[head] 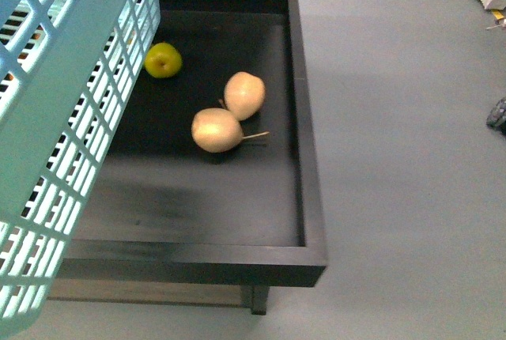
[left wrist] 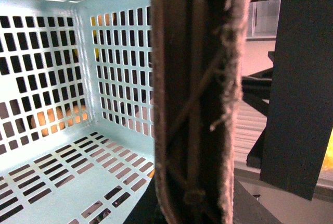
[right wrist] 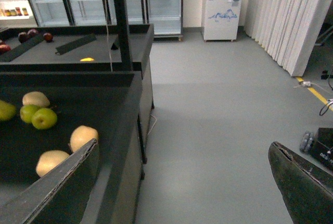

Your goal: Pick lemon and mango into basket

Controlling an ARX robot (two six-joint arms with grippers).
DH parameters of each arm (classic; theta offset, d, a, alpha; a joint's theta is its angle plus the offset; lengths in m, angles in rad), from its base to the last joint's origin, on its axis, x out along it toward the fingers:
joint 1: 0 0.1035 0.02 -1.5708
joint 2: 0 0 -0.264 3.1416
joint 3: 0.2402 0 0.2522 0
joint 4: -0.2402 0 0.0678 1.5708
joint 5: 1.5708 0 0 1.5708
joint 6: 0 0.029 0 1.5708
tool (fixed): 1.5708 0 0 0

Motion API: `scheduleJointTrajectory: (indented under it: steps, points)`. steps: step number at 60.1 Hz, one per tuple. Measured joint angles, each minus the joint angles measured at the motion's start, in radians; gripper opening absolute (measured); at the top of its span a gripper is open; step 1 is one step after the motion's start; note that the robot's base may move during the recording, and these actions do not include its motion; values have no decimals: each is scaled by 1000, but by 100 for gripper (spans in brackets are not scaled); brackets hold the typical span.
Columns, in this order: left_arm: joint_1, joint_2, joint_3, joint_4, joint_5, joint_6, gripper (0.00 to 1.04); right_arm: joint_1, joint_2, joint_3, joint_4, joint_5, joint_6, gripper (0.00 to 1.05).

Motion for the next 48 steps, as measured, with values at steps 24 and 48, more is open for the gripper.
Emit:
scheduleJointTrajectory:
  steps: [24,48]
  points:
    - [0,0,0,0,-1,0,6,0,-1,0,0,-2,0,96]
    - [0,0,0,0,-2,0,6,0,-1,0,0,-1,0,96]
